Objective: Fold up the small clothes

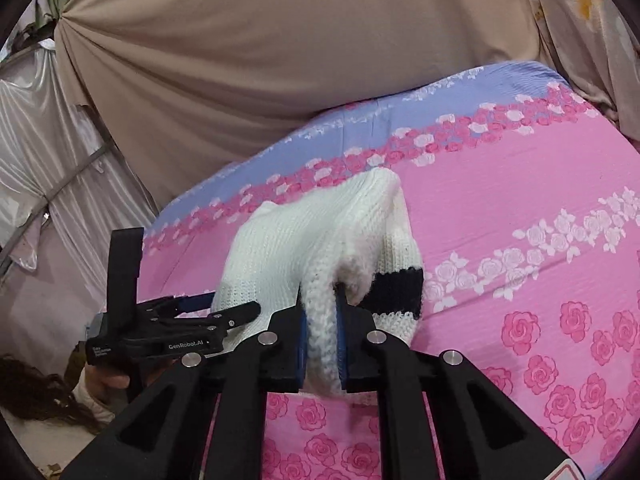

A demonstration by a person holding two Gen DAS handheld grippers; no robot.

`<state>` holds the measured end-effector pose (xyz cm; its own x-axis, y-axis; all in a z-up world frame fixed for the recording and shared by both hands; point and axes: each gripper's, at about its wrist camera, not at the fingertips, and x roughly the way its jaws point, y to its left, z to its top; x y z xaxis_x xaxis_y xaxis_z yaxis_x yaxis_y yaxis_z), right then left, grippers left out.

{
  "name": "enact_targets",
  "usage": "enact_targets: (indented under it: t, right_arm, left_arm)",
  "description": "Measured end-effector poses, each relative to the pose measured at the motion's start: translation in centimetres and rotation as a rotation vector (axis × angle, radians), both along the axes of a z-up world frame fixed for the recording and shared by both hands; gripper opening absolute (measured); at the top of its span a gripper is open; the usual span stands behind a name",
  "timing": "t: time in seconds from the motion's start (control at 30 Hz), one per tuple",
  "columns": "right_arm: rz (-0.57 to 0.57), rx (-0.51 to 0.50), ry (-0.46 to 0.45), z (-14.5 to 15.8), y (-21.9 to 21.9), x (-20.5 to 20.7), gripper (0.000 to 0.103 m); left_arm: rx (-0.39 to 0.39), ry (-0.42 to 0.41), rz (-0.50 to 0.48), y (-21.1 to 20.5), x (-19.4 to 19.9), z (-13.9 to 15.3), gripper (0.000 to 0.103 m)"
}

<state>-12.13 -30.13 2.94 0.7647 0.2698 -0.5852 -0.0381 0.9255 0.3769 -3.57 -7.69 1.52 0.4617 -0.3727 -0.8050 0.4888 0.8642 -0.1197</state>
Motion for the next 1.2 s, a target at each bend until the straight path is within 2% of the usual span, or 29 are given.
enact_targets:
  t: [0.07, 0.1, 0.13, 0.2, 0.27, 0.3, 0.33, 0.37, 0.43, 0.53, 0.6, 0.63, 0.67, 0.7, 0.77, 0.83, 0.87, 0.9, 0.97, 1.0, 1.1, 1.17, 1.2]
  right_arm:
    - [-0.05, -0.085, 0.121, -2.7, -0.1, 1.2, 0.011]
    - [-0.047, -0.096, 0.206, -5.1, -0.2, 2.0, 0.011]
    - [-0.028, -0.072, 0.238, -6.6, -0.4, 2.3, 0.012]
    - [-0.037, -0.042, 0.207, -6.2, -0.8, 1.7, 0.012]
    - [-0.041, -0.038, 0.183, -4.6, -1.0, 1.3, 0.019]
    - [-0.047, -0.038, 0.148, -3.5, -1.1, 1.0, 0.024]
    - [-0.053, -0.041, 0.115, -2.3, -1.3, 0.8, 0.036]
    - [-0.064, -0.049, 0.081, -1.3, -1.4, 0.8, 0.043]
    - [-0.081, -0.061, 0.037, -0.3, -1.7, 1.4, 0.049]
    - [-0.083, -0.053, 0.054, -0.9, -1.9, 4.0, 0.051]
    - [-0.052, -0.039, 0.106, -2.5, -1.5, 6.3, 0.048]
    - [-0.033, -0.038, 0.131, -3.4, -1.1, 7.2, 0.044]
    - [-0.018, -0.043, 0.146, -3.9, -0.6, 7.9, 0.026]
    - [-0.016, -0.052, 0.146, -3.9, -0.2, 8.3, 0.024]
    - [0.004, -0.033, 0.074, -2.3, 0.1, 7.7, 0.018]
    - [0.003, -0.043, -0.005, -0.1, 0.4, 6.7, 0.017]
    - [0.003, -0.05, -0.008, 0.0, 0.3, 6.8, 0.017]
    - [0.002, -0.062, 0.011, -0.4, 0.2, 7.2, 0.017]
    - [-0.042, -0.126, 0.144, -3.6, -0.1, 9.2, 0.018]
    - [-0.043, -0.115, 0.174, -4.9, -0.4, 9.6, 0.018]
    - [-0.056, -0.09, 0.145, -4.1, -0.5, 8.6, 0.02]
    - [-0.069, -0.086, 0.133, -3.1, -0.4, 7.7, 0.027]
    - [-0.073, -0.09, 0.13, -2.7, -0.3, 7.4, 0.027]
  left_arm:
    - [0.006, -0.002, 0.0, -0.1, 0.0, -0.1, 0.084]
    - [0.006, 0.003, -0.001, -0.1, 0.0, -0.2, 0.084]
    - [0.007, 0.007, -0.004, -0.1, 0.0, -0.4, 0.085]
    - [0.009, 0.01, -0.004, 0.0, -0.1, -0.4, 0.085]
    - [0.0, 0.019, 0.0, 0.3, -0.2, -0.2, 0.084]
    - [-0.014, 0.026, 0.002, 0.5, -0.2, 0.0, 0.084]
    - [-0.026, 0.023, 0.007, 0.7, -0.2, 0.3, 0.084]
    - [-0.037, 0.013, 0.011, 0.9, -0.2, 0.8, 0.084]
    - [-0.058, 0.0, 0.018, 1.1, 0.0, 1.5, 0.084]
    - [-0.065, -0.013, 0.032, 0.6, 0.6, 2.1, 0.084]
    - [-0.054, -0.02, 0.032, 0.0, 0.9, 2.1, 0.084]
    - [-0.045, -0.021, 0.031, -0.3, 1.1, 2.0, 0.084]
    - [-0.042, -0.019, 0.03, -0.4, 1.2, 1.9, 0.084]
    - [-0.04, -0.013, 0.029, -0.6, 1.4, 1.8, 0.084]
    - [-0.037, -0.01, 0.031, -0.7, 1.4, 1.8, 0.084]
    - [-0.032, -0.015, 0.033, -0.8, 1.4, 1.7, 0.084]
    - [-0.033, -0.014, 0.034, -0.9, 1.5, 1.7, 0.084]
    - [-0.034, -0.012, 0.036, -0.9, 1.5, 1.6, 0.084]
    - [-0.033, -0.01, 0.038, -1.0, 1.7, 1.4, 0.084]
    - [-0.028, -0.011, 0.037, -1.0, 1.8, 1.3, 0.084]
    - [-0.011, -0.01, 0.041, -1.0, 1.9, 1.0, 0.085]
    - [-0.012, -0.003, 0.047, -1.0, 1.9, 0.8, 0.086]
    - [-0.017, 0.001, 0.053, -0.9, 2.0, 0.8, 0.087]
